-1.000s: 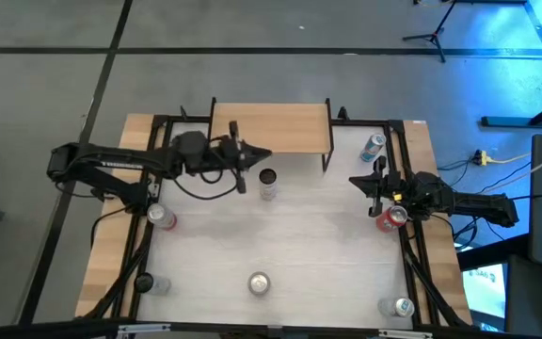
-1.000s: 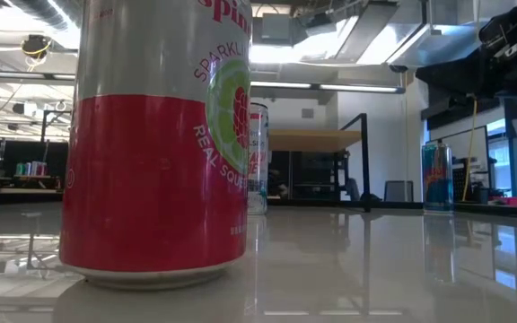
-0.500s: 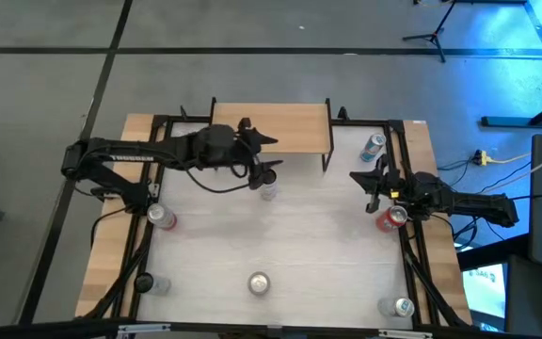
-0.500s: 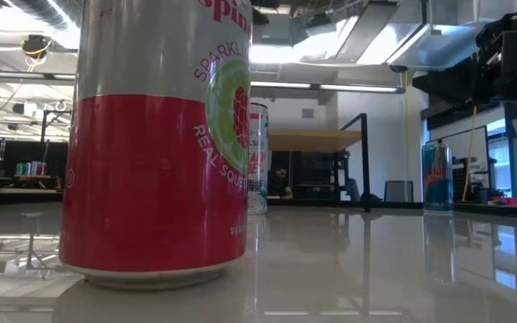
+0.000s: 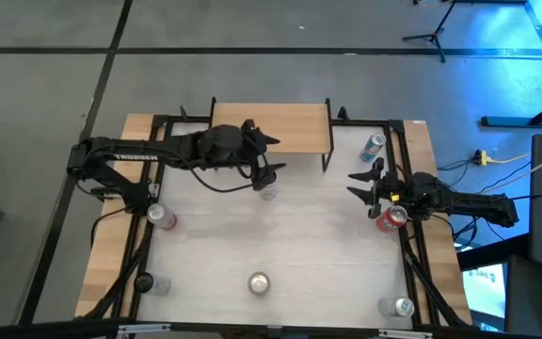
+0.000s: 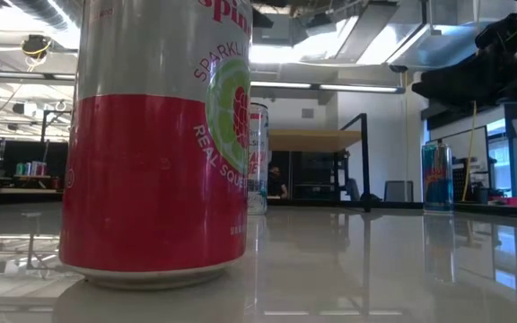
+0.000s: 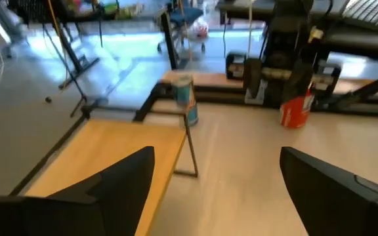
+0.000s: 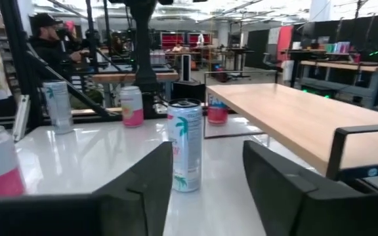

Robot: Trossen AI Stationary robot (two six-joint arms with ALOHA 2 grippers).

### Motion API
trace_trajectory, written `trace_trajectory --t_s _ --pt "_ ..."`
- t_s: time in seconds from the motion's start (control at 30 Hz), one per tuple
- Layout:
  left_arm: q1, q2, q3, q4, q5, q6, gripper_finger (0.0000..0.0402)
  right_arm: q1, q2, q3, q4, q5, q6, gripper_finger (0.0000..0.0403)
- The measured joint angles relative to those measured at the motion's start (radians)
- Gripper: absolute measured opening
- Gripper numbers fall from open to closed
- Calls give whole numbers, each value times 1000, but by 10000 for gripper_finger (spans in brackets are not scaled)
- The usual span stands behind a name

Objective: Place canned beverage on shelf
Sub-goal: Put the top white-pink soda can on the shelf

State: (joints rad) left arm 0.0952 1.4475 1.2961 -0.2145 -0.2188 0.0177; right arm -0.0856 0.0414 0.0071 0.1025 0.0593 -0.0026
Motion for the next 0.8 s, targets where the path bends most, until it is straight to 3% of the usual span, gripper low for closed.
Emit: trace_trajectory --t_s 0.27,0.5,0.63,0.8 --pt "-10 1 0 -73 -5 -13 395 0 0 0 0 0 -1 206" --pt "-56 32 0 -88 -14 -30 394 0 0 0 -10 0 2 205" --pt "-40 77 -2 -120 -70 -128 395 0 0 0 -6 0 26 205" --pt "15 124 13 -227 -36 -243 395 0 0 0 1 0 27 205"
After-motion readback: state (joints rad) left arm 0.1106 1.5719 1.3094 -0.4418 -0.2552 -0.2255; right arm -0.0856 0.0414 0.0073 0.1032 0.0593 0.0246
